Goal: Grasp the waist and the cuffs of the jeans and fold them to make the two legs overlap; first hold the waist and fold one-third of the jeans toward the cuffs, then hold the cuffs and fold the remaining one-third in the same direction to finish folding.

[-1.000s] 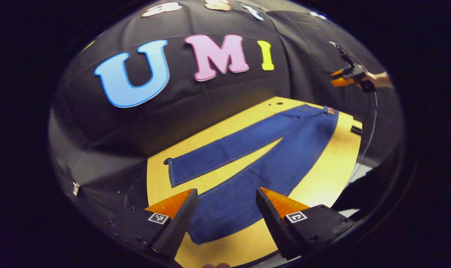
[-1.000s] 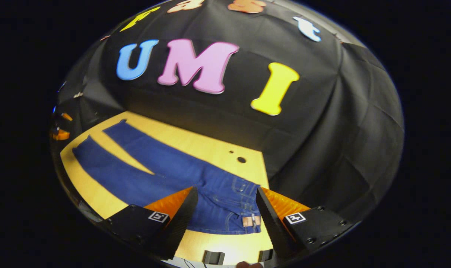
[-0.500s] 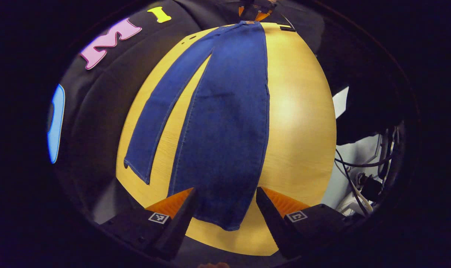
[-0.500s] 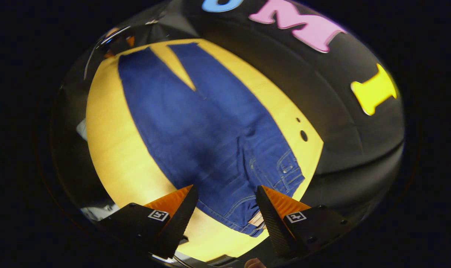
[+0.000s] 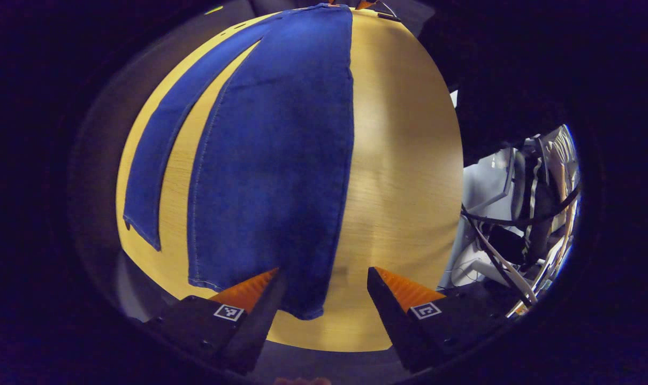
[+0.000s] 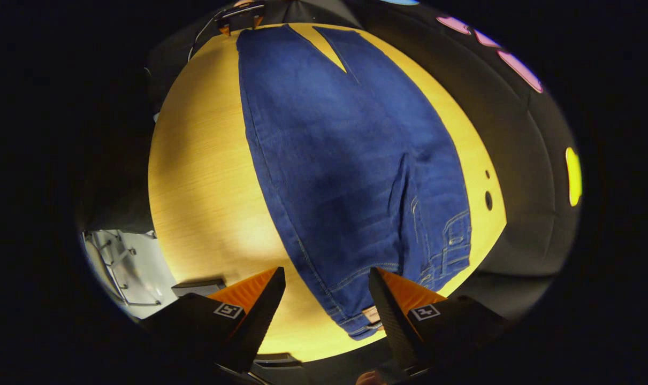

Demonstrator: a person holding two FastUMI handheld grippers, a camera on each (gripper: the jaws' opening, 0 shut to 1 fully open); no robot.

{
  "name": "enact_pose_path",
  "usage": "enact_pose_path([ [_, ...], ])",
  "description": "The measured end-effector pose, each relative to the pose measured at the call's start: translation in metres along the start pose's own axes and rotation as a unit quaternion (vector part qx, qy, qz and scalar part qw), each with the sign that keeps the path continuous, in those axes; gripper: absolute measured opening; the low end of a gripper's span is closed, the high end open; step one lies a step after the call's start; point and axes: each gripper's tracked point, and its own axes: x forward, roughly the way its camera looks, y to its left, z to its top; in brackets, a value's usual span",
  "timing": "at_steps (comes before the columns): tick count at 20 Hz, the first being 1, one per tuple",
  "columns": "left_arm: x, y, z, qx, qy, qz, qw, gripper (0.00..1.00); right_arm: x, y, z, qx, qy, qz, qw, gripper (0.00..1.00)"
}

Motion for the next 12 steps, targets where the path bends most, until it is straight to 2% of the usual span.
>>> enact_pose_path([
  [5, 0.018, 0.013, 0.006, 0.000, 0.001, 0.013, 1.000, 0.96, 0.012, -0.004, -0.012, 0.005, 0.035, 0.020, 0.999, 0.97],
  [8, 0.015, 0.010, 0.005, -0.012, 0.011, -0.022, 1.000, 0.96, 0.018, -0.001, -0.025, 0.003, 0.064, 0.035, 0.997, 0.97],
  [12, 0.018, 0.012, 0.007, -0.012, 0.013, -0.023, 1.000, 0.95, 0.029, -0.017, -0.020, 0.038, 0.066, 0.033, 0.997, 0.97],
])
